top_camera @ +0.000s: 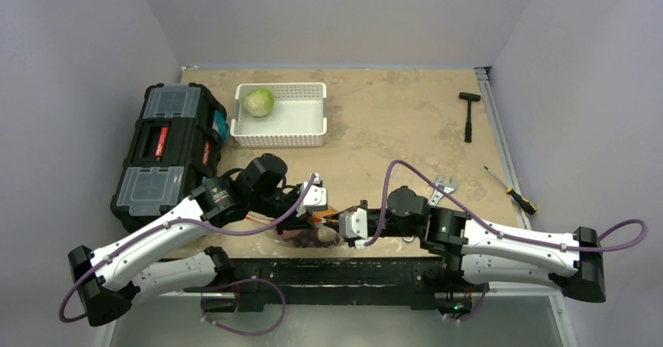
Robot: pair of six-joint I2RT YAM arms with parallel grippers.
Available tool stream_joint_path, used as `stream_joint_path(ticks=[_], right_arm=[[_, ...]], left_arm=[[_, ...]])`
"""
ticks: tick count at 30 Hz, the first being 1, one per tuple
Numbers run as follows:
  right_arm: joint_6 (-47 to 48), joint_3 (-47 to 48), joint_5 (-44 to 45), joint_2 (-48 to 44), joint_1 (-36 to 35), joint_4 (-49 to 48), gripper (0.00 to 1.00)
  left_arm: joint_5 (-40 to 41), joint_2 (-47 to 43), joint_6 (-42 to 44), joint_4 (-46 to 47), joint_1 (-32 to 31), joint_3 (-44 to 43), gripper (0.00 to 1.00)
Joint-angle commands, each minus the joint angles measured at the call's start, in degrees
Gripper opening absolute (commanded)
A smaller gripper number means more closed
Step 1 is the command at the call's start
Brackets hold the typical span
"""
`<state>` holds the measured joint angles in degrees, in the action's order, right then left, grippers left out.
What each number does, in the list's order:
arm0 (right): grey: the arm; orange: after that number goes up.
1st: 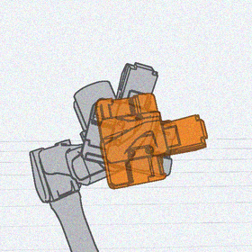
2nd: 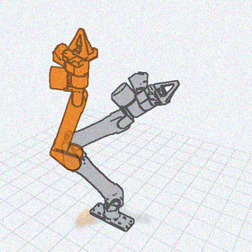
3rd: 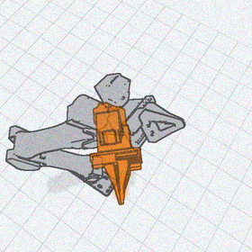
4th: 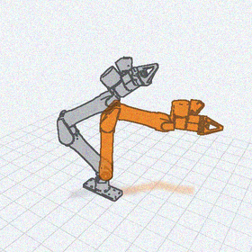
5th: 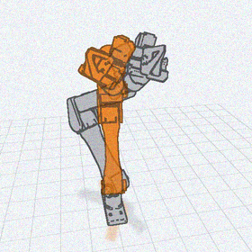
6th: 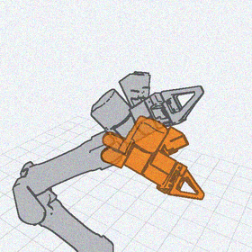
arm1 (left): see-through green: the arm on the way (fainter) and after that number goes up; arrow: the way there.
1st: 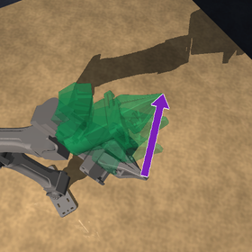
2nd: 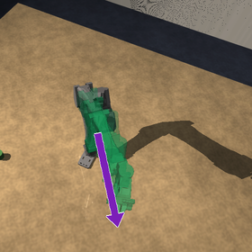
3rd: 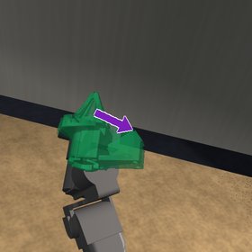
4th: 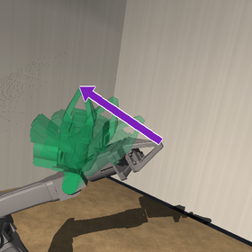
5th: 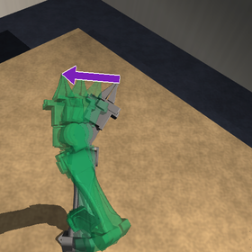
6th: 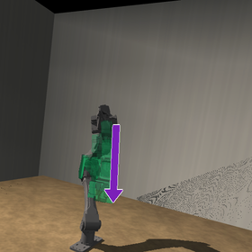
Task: Place the food in the zip-top bag and seal the zipper
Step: Zip the zipper food storage bag at the center of the board.
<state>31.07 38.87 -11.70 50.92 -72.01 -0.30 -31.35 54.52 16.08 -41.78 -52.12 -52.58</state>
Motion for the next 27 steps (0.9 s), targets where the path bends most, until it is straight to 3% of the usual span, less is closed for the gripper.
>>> stream_joint_path(ticks=[1, 8, 12, 19, 27], right_arm=[[0.4, 2.0, -3.8, 0.8, -0.8, -6.1, 0.13], [1.6, 2.7, -2.0, 4.9, -0.8, -9.0, 0.14], [1.4, 2.1, -1.3, 6.1, -0.8, -11.4, 0.07], [-1.0, 2.8, 2.3, 0.5, -0.8, -1.8, 0.3], [-2.4, 0.0, 2.7, -2.3, -0.8, -3.3, 0.31]], left_arm=[[-1.4, -0.2, 1.1, 5.0, 0.3, -0.3, 0.0], [-2.3, -0.5, 1.2, 5.3, 0.5, -0.3, 0.0], [-2.4, -1.1, 1.1, 5.5, 0.5, 0.0, 0.0], [-1.8, -1.0, 1.3, 5.1, 0.6, 0.0, 0.0], [-2.8, -0.4, 1.5, 4.7, 0.9, -0.5, 0.0]])
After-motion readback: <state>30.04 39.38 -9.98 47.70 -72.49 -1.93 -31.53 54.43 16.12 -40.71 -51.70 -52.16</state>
